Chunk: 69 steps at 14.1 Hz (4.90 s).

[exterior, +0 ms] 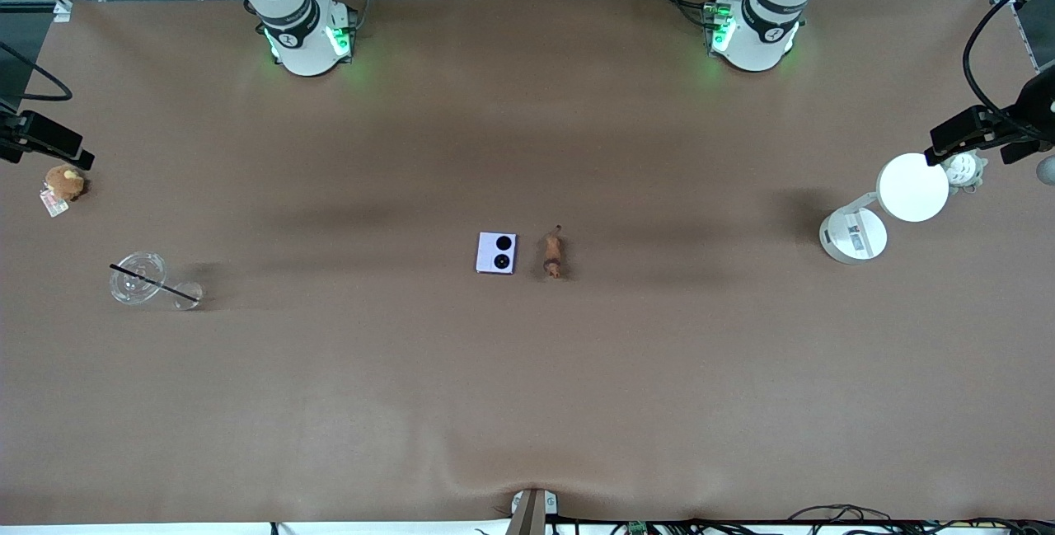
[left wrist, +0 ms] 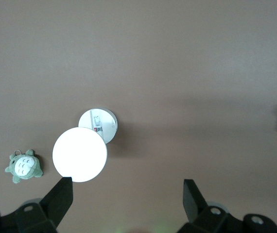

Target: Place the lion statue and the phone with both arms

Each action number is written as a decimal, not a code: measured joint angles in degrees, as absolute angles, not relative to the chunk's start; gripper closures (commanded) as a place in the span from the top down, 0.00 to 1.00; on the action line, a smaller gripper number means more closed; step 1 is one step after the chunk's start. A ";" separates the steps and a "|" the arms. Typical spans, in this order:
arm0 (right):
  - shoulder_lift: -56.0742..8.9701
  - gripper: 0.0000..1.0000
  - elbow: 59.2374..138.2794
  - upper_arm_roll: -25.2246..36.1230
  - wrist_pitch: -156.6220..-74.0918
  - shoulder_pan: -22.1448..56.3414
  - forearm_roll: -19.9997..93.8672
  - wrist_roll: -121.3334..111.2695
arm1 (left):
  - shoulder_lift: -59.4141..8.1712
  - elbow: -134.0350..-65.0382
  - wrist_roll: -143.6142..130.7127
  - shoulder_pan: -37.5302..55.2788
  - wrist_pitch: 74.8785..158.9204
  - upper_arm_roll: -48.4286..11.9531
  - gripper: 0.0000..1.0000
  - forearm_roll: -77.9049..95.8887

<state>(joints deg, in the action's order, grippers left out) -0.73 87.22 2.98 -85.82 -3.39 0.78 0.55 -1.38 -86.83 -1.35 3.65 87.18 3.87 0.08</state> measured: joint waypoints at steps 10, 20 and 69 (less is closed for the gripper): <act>-0.57 1.00 87.22 1.69 -84.17 -3.38 0.82 1.93 | -2.21 -87.01 -1.35 3.86 87.10 3.70 1.00 0.09; -0.64 1.00 87.61 1.49 -84.06 -3.34 0.82 1.93 | -15.36 -86.23 -1.49 12.09 88.11 2.22 1.00 -0.15; -17.80 1.00 88.02 0.65 -99.86 21.29 1.05 19.03 | -43.73 -76.94 -31.89 36.53 117.21 2.39 0.00 1.70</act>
